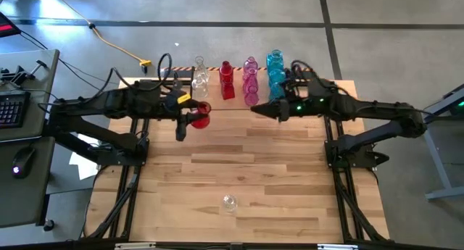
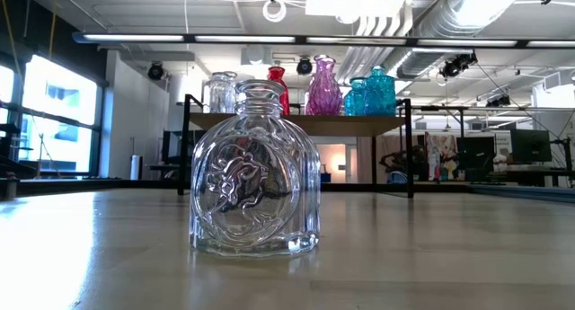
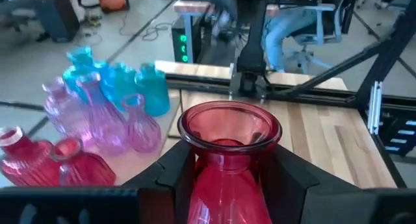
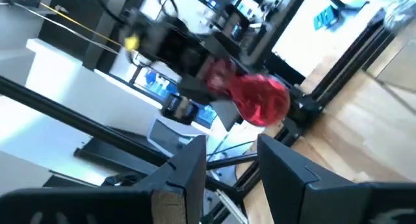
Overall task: Sort vases onto shelf
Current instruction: Put the red vase on the shelf aligned with the other red vases
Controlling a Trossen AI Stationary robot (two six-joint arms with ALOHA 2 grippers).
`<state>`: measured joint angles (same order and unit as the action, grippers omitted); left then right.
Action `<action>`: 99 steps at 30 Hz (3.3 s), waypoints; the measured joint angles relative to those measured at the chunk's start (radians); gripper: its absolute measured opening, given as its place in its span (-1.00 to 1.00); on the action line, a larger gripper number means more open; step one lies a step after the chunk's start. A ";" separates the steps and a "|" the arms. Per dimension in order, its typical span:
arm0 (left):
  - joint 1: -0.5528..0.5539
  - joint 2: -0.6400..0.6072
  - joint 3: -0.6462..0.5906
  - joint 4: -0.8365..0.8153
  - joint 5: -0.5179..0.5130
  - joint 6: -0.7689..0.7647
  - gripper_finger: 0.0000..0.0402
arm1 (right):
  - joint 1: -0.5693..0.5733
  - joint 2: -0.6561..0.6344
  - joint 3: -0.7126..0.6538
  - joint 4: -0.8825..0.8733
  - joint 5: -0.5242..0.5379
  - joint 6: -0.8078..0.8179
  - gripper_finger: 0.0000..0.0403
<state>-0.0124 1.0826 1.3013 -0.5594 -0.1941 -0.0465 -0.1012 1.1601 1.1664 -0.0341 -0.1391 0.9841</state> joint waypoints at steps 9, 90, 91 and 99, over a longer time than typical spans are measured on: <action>0.027 -0.034 -0.232 0.343 -0.051 0.005 -0.36 | -0.066 -0.112 0.000 -0.007 0.000 -0.061 -0.41; 0.270 0.307 -0.549 1.096 -0.022 -0.040 -0.36 | -0.162 -0.173 0.000 -0.093 -0.089 -0.251 -0.41; 0.274 0.318 -0.550 1.104 -0.022 -0.049 -0.36 | -0.162 -0.173 0.000 -0.098 -0.089 -0.252 -0.41; 0.274 0.364 -0.550 1.207 -0.008 -0.046 -0.36 | -0.162 -0.173 0.000 -0.139 -0.088 -0.252 -0.41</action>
<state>0.2621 1.4464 0.7517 0.6480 -0.2018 -0.0926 -0.2630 0.9874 1.1664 -0.1728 -0.2276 0.7325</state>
